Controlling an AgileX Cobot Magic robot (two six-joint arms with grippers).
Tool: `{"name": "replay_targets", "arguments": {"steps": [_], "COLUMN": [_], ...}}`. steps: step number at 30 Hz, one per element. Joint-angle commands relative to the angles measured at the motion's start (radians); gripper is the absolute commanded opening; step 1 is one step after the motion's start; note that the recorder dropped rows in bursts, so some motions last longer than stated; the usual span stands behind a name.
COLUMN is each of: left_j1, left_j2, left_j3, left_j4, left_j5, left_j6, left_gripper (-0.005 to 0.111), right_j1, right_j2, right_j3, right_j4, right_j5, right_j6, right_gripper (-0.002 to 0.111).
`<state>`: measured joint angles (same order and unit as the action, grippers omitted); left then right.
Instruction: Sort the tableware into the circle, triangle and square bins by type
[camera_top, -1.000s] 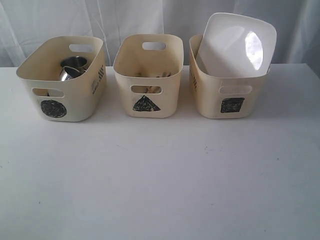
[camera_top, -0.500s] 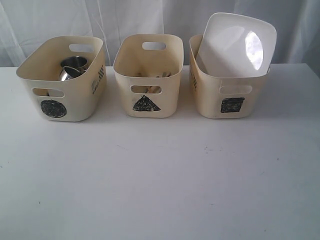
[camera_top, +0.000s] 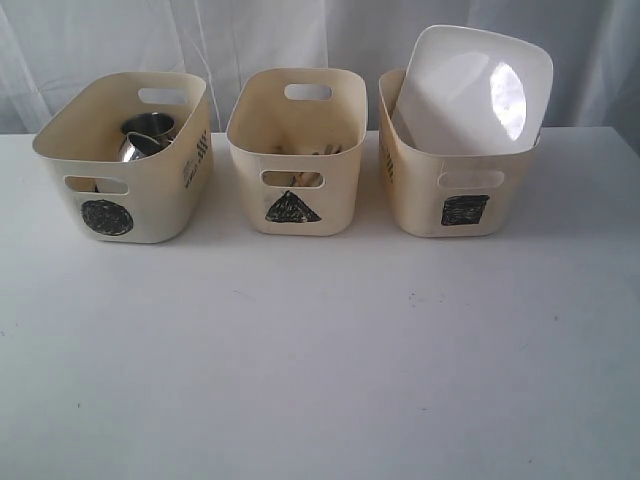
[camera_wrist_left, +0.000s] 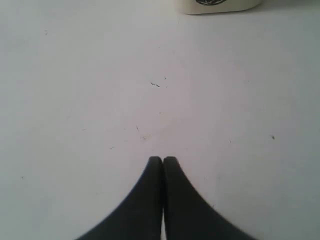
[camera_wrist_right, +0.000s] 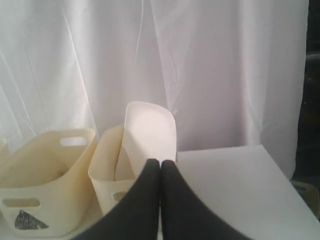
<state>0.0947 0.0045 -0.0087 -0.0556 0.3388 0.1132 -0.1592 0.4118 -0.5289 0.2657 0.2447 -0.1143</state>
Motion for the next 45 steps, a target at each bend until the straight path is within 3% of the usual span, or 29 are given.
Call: {"name": "replay_targets", "arguments": {"steps": [1,7,19,25,28,32,35,37,45], "left_j1": [0.002,0.002,0.002,0.002,0.002,0.002,0.002,0.002,0.002], "left_j2": [-0.005,-0.005,-0.005,-0.005,-0.005,-0.005,-0.005,-0.005,-0.005], "left_j3": [0.009,0.009,0.009,0.009,0.009,0.009,0.009,0.009,0.009], "left_j4": [-0.004,-0.004,-0.004,-0.004,-0.004,0.001,0.001,0.001,0.001], "left_j5": [0.013,0.013,0.013,0.013,0.013,0.003,0.003,0.003,0.003], "left_j6": [-0.002,-0.002,-0.002,-0.002,-0.002,-0.002,-0.002,-0.002,-0.002], "left_gripper": [0.000,0.000,0.000,0.000,0.000,0.000,0.000,0.000,0.000], "right_j1": [0.002,0.002,0.002,-0.001,0.002,0.037,0.088,0.110,0.117], "right_j2": [-0.019,-0.019,-0.019,-0.192,-0.386,-0.412,-0.412,-0.412,-0.412], "right_j3": [0.040,0.040,0.043,0.215,0.340,0.529,0.529,0.529,0.529], "right_j4": [-0.001,0.040,0.040,-0.047,-0.111,-0.203,-0.203,-0.203,-0.134], "right_j5": [0.021,0.122,0.120,-0.037,-0.121,-0.423,-0.200,0.094,0.108], "right_j6": [-0.012,-0.010,-0.010,-0.012,0.128,0.141,0.143,0.141,-0.108], "right_gripper": [0.000,0.000,0.000,0.000,0.000,0.000,0.000,0.000,0.000]}}
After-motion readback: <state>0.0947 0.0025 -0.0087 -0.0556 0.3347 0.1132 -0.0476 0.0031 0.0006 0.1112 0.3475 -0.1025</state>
